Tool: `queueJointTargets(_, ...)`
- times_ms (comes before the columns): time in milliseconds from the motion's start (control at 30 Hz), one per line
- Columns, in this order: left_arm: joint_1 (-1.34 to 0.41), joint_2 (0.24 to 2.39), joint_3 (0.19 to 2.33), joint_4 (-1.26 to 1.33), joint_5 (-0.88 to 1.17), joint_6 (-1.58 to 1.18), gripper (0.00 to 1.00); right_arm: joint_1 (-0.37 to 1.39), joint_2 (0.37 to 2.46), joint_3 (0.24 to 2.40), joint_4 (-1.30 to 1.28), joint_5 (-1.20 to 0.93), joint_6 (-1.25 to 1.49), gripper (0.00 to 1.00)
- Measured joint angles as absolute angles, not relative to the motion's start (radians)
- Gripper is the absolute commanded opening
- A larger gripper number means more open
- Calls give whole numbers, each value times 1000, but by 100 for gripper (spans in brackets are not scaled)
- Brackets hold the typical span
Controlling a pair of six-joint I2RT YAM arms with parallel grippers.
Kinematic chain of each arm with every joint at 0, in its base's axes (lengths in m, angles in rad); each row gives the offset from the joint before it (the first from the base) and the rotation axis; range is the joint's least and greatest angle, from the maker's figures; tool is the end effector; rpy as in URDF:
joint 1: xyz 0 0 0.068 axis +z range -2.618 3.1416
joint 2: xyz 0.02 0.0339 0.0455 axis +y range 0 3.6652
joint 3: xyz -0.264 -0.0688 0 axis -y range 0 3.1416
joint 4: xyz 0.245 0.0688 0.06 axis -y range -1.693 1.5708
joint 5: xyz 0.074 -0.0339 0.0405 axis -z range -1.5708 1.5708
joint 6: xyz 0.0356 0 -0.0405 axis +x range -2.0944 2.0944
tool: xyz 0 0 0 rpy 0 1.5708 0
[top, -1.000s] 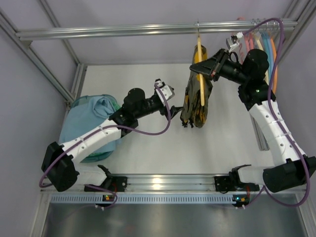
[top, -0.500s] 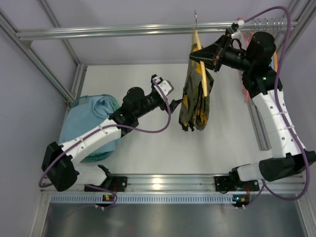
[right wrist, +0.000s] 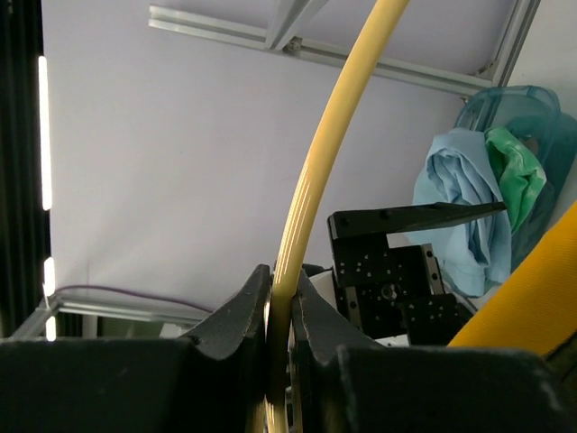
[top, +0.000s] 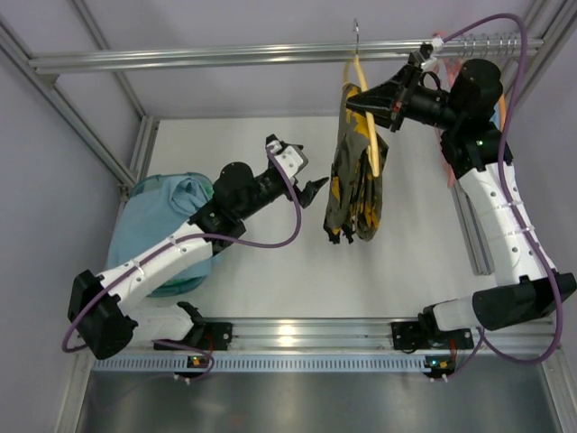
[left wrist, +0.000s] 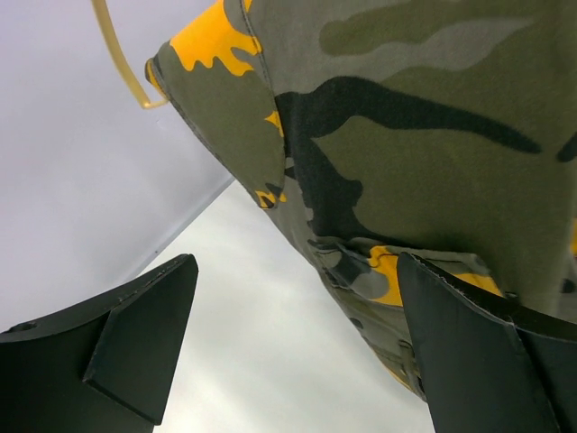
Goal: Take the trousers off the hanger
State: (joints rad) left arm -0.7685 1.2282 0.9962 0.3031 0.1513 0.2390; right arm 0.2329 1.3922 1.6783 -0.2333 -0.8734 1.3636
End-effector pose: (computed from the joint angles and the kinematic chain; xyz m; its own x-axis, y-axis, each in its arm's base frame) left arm 0.2065 -0.2071 0.3720 0.2379 0.0955 -0.9666 0.7605 0.6007 0.2465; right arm 0.2739 0.0930 0.5051 -0.8633 0.4411 -0.2450 -0.2340 0.0803 0.9689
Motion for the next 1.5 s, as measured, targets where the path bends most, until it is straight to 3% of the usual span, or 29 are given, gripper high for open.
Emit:
queueJointTargets(800, -886, 1130, 892, 310, 175, 332, 98, 255, 1187, 1388, -49, -937, 1230, 0)
queueJointTargets(1100, -1150, 1151, 835, 431, -22, 480, 98, 322, 1176, 1324, -51, -902, 1203, 0)
queueJointTargets(1500, -1157, 1282, 883, 578, -295, 497, 97, 351, 1135, 1324, -78, -892, 1133, 0)
